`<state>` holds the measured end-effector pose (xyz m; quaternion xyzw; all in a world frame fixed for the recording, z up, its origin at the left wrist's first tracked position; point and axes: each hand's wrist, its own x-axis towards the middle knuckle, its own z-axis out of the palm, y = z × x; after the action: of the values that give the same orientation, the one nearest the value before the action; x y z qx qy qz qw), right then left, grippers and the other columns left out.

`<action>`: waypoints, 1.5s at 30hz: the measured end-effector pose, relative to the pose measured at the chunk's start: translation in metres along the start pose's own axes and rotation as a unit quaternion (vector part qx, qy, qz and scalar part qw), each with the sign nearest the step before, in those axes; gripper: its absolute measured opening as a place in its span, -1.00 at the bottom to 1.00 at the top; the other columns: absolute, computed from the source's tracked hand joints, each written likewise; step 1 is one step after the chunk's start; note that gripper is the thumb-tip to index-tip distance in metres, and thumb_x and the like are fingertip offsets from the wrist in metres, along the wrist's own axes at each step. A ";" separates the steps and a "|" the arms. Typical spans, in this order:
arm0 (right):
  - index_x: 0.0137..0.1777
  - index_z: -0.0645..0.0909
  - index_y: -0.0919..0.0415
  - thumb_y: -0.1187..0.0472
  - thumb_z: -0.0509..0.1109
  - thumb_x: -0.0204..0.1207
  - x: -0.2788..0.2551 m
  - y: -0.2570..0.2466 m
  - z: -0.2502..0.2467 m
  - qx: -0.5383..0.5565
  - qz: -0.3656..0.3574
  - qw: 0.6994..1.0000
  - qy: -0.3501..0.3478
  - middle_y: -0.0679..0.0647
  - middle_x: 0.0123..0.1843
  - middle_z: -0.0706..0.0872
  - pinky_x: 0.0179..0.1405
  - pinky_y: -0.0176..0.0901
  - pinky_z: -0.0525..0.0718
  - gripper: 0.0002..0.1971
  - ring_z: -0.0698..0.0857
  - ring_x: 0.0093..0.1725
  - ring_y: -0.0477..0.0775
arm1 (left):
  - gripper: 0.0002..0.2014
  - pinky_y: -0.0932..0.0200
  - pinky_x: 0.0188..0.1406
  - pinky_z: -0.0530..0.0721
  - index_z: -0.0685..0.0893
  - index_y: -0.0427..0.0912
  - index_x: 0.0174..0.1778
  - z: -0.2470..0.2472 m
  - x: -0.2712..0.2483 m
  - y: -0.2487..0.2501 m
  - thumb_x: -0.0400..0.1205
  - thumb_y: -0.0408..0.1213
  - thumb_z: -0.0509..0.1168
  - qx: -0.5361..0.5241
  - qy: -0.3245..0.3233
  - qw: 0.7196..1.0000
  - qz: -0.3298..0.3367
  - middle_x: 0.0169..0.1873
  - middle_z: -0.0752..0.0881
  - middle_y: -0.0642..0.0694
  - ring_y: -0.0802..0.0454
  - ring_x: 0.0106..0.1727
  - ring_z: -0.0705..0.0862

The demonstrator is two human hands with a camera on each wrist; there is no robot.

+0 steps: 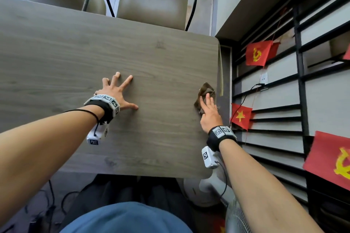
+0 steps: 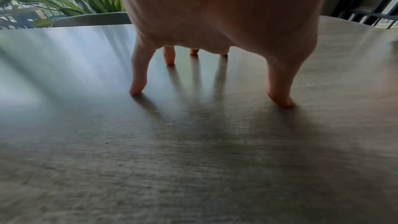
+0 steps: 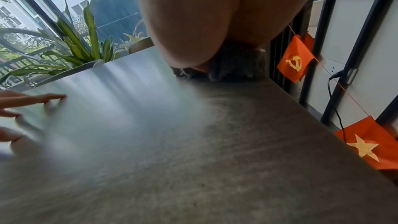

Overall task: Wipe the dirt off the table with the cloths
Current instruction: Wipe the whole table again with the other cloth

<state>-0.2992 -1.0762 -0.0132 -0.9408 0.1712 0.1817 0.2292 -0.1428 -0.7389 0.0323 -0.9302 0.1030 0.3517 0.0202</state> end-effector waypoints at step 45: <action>0.68 0.22 0.14 0.31 0.28 0.45 0.013 -0.188 0.087 0.039 -0.212 0.976 -0.039 0.13 0.75 -0.02 0.68 -0.05 -0.22 -0.26 -0.07 0.72 0.12 | 0.58 -0.70 0.19 0.54 -0.22 0.61 0.62 -0.003 -0.004 0.005 -0.19 0.34 0.72 -0.009 -0.021 1.000 -0.008 0.69 -0.24 0.21 -0.25 0.67 -0.11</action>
<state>-0.2348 -0.8794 -0.0214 -0.9383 -0.0345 0.1582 0.3057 -0.1451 -0.7438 0.0379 -0.9236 0.0920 0.3717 0.0162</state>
